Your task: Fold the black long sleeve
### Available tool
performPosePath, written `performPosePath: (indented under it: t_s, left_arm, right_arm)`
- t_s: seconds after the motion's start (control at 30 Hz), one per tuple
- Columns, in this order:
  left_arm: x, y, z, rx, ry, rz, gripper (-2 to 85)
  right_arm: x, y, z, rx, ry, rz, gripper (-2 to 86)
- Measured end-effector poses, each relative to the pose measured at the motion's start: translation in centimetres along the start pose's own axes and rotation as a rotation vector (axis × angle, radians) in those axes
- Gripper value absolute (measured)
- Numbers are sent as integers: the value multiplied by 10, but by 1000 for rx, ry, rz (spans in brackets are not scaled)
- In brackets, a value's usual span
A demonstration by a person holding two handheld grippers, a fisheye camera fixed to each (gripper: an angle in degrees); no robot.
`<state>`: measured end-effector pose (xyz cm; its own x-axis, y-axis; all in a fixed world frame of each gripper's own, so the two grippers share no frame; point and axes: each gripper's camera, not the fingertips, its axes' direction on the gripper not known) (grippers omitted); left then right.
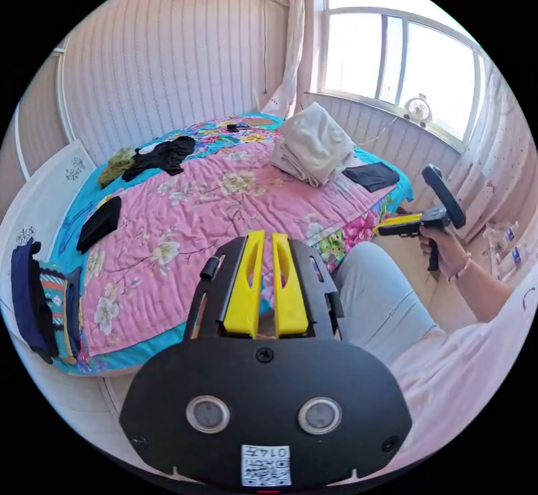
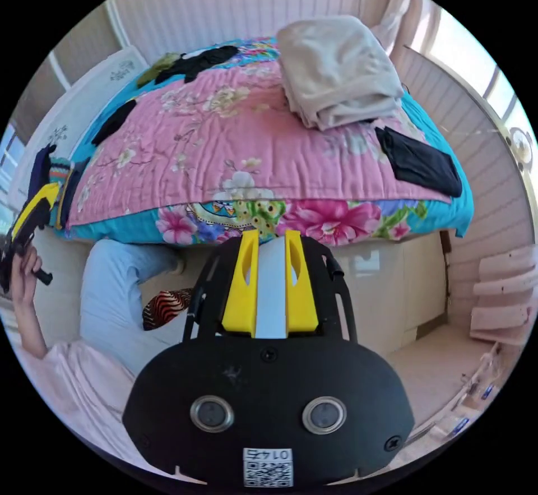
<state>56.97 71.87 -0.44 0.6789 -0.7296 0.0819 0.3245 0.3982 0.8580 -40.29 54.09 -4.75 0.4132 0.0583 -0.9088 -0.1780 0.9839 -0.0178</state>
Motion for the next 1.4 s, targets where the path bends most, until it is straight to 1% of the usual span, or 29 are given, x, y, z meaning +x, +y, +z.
performPosePath:
  t_s: [0.07, 0.13, 0.23, 0.27, 0.3, 0.4, 0.47, 0.5, 0.57, 0.63, 0.7, 0.77, 0.93, 1.0, 1.13, 1.2, 1.27, 1.33, 1.4]
  left_arm:
    - [33, -10, 26, 31, -59, -96, -4]
    - [67, -20, 54, 15, -74, -122, -6]
    - [118, -34, 98, -42, -90, -161, -7]
    - [139, -39, 115, -52, -136, -149, -7]
    - [160, -44, 133, -67, -212, -134, -8]
    - [211, -50, 179, -84, -351, -59, -8]
    - [239, -52, 204, -71, -423, -35, -8]
    - [257, -54, 223, -80, -467, -11, -8]
    - [282, -53, 251, -81, -497, 41, -8]
    - [296, -50, 276, -69, -376, 70, -8]
    - [311, -50, 311, -86, -166, 85, -8]
    - [325, -49, 336, -100, -60, 121, -9]
    - [355, -37, 402, -141, -65, 181, -9]
    - [368, -32, 430, -128, -122, 188, -9]
    - [379, -25, 482, -210, -53, 143, -9]
    - [385, -24, 520, -243, -19, 163, -9]
    - [389, -25, 549, -219, -73, 185, -9]
    - [394, -26, 584, -242, -158, 184, -9]
    - [402, -23, 637, -349, -211, 190, -9]
  right_arm:
    - [39, 9, 14, -83, 43, 140, 69]
    - [68, 14, 19, -116, 49, 242, 57]
    - [109, 22, 21, -160, 12, 345, 24]
    - [123, 26, 19, -157, -30, 358, 15]
    - [129, 28, 18, -149, -57, 356, 12]
    - [159, 39, 7, -55, -199, 346, -1]
    - [186, 48, 0, 33, -315, 346, -6]
    - [193, 50, -1, 54, -337, 344, -7]
    - [221, 59, -4, 131, -385, 342, -8]
    - [241, 68, -3, 172, -386, 340, -9]
    - [262, 77, 4, 199, -387, 358, -9]
    - [287, 87, 19, 206, -424, 367, -9]
    - [334, 103, 50, 175, -442, 390, -8]
    - [349, 107, 63, 154, -455, 394, -8]
    - [374, 116, 88, 161, -494, 401, -9]
    - [383, 116, 96, 183, -507, 382, -9]
    - [404, 114, 108, 187, -403, 428, -9]
    - [424, 113, 116, 211, -324, 475, -9]
    - [441, 114, 130, 246, -270, 491, -9]
